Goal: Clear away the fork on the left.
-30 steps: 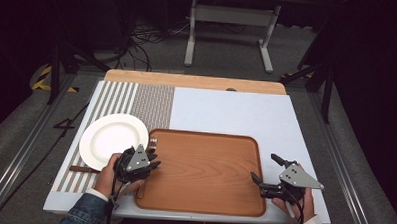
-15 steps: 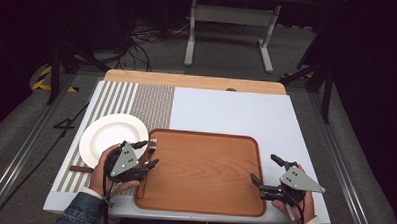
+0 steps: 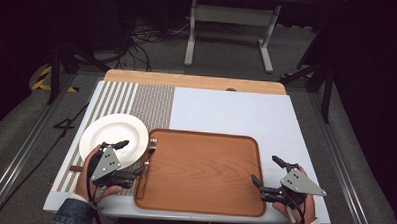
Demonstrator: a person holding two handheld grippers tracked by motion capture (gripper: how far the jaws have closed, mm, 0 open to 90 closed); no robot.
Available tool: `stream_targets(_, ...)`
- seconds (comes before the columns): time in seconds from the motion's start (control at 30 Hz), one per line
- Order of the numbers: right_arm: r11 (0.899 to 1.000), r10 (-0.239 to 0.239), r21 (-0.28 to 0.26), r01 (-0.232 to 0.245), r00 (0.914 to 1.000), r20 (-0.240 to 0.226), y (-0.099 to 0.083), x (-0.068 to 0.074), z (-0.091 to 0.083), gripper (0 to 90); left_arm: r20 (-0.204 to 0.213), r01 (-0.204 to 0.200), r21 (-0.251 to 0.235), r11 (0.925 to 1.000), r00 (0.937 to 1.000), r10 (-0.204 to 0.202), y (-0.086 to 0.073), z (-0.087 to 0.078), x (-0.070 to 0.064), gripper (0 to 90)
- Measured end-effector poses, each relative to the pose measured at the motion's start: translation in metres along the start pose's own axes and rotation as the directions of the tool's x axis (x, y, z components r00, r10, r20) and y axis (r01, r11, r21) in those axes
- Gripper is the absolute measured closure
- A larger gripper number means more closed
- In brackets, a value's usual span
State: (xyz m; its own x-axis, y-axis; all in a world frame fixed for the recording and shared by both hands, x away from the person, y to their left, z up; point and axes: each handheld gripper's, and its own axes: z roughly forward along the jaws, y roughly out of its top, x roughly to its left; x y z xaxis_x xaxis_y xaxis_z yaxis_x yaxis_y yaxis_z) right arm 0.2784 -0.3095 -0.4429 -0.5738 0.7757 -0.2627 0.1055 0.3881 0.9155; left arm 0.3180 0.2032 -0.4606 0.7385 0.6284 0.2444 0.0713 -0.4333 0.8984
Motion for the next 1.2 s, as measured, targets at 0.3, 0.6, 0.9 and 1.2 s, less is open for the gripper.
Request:
stream_targets(0.3, 1.0, -0.001, -0.001, 0.001, 1.0, 0.005, 0.0, 0.0, -0.001, 11.6, -0.025, 0.038, -0.009, 0.9992, 0.999, -0.038, -0.012, -0.015, 0.005, 8.3)
stream_targets(0.6, 1.0, -0.012, -0.005, 0.012, 0.9999, 0.005, 0.001, 0.003, 0.002, 11.6, -0.013, 0.028, -0.005, 0.9996, 0.9995, -0.028, -0.015, -0.016, 0.003, 8.2)
stream_targets(0.9, 1.0, -0.02, 0.003, 0.02, 0.9998, 0.002, 0.0, 0.004, 0.005, 11.6, -0.001, 0.022, 0.0, 0.9998, 0.9998, -0.022, -0.015, -0.013, 0.003, 8.0)
stream_targets(1.2, 1.0, -0.019, 0.006, 0.019, 0.9998, 0.008, 0.0, 0.004, 0.004, 11.6, 0.014, 0.015, 0.007, 0.9999, 0.9998, -0.015, -0.015, -0.01, 0.002, 8.1)
